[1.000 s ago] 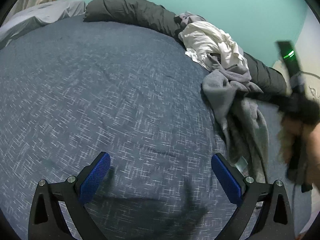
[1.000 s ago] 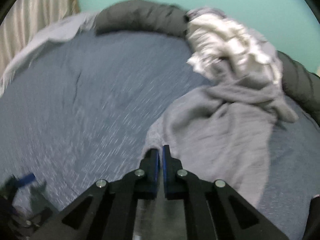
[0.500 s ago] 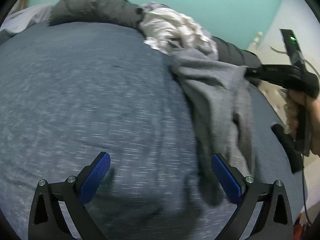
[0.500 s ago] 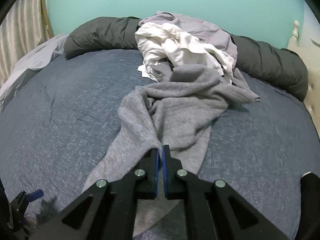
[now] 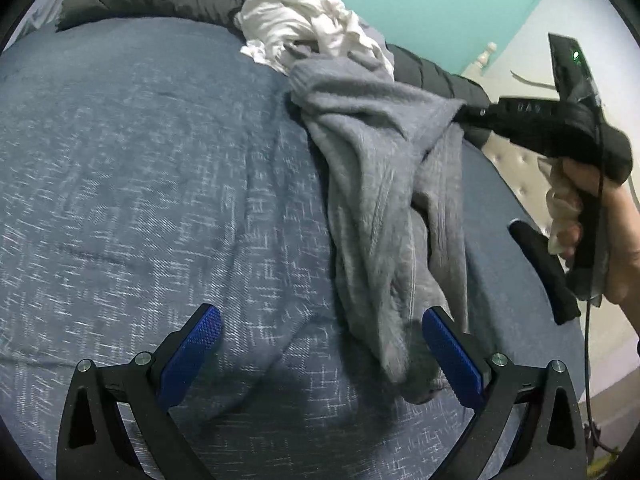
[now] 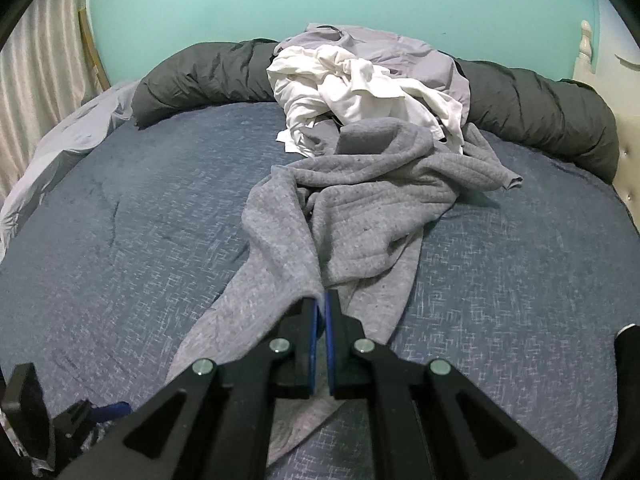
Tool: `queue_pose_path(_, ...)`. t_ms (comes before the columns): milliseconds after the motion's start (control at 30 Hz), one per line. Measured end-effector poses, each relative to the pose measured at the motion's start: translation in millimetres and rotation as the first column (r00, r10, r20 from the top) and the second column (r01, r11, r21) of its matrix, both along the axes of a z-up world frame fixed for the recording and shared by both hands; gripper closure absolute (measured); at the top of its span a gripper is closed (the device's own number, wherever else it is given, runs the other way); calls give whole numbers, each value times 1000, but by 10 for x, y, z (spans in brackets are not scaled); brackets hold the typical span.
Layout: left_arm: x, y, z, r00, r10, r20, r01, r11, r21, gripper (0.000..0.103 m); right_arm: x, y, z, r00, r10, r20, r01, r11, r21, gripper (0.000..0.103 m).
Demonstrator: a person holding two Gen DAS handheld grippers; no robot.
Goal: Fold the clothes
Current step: 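Grasp the sweatshirt hem with the left gripper beside the right gripper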
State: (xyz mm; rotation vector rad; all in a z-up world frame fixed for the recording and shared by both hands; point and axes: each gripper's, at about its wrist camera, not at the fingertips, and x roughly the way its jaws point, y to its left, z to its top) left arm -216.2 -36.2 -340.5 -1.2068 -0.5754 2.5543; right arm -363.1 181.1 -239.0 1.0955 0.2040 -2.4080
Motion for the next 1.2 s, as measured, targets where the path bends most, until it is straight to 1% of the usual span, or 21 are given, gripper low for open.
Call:
queue_pose_path(100,-32,24,-82,1000,-12,23,12,1000,-2,1,43,2,8,1000,9,-2,-9,1000,-4,100)
queue_pose_path(133,-41,29,-112,999,-16,32,16,1000,-1,5,56,2,7,1000,12,-2,-12,1000,-4,100)
queue_pose_path(167,-50,33,-135,999,-18,39,18,1000,-2,14,69,5,5,1000,14,-2,-14,1000,-5,100)
queue_pose_path(200,-59,37,-153,999,-18,45,19,1000,-3,19,80,11,2,1000,15,-2,-15,1000,-5,100)
queue_pose_path(233,-64,42,-161,999,-21,44,22,1000,-7,26,89,20,0,1000,15,-2,-15,1000,-7,100)
queue_pose_path(267,-67,49,-161,999,-26,38,26,1000,-12,31,93,33,-4,1000,13,0,-13,1000,-10,100)
queue_pose_path(333,-74,62,-166,999,-40,36,41,999,-10,36,99,59,-14,1000,8,6,-8,1000,-16,100)
queue_pose_path(367,-75,66,-171,998,-47,37,47,999,-5,44,103,71,-21,1000,6,8,-6,1000,-19,100)
queue_pose_path(400,-74,72,-175,998,-53,39,53,999,-2,50,107,80,-29,1000,5,10,-5,1000,-21,100)
queue_pose_path(467,-73,94,-191,997,-68,44,68,998,0,68,119,94,-43,1000,4,13,-3,1000,-23,100)
queue_pose_path(500,-78,119,-199,996,-77,46,77,997,3,74,128,97,-47,1000,3,15,-3,1000,-24,100)
queue_pose_path(533,-79,141,-204,995,-87,45,87,996,8,87,137,101,-50,1000,3,16,-2,1000,-26,100)
queue_pose_path(567,-77,157,-205,994,-98,44,98,995,14,96,161,111,-18,1000,4,12,-3,1000,-30,100)
queue_pose_path(633,-66,188,-196,992,-120,38,119,993,22,99,232,140,96,1000,7,-4,-7,999,-42,100)
queue_pose_path(733,-29,178,-124,992,-127,16,126,992,27,99,339,183,268,1000,13,-28,-14,998,-59,100)
queue_pose_path(767,-17,169,-95,992,-128,8,127,991,28,99,375,197,325,999,14,-36,-17,998,-65,102)
queue_pose_path(900,109,85,167,993,-110,-47,110,994,-2,99,517,254,554,997,20,-68,-26,996,-87,103)
queue_pose_path(1000,242,-2,417,992,-83,-94,82,997,-12,99,582,259,609,999,26,-38,-29,996,-86,103)
queue_pose_path(1200,399,-62,614,993,-61,-106,59,998,-19,99,678,236,648,999,34,42,-31,996,-78,102)
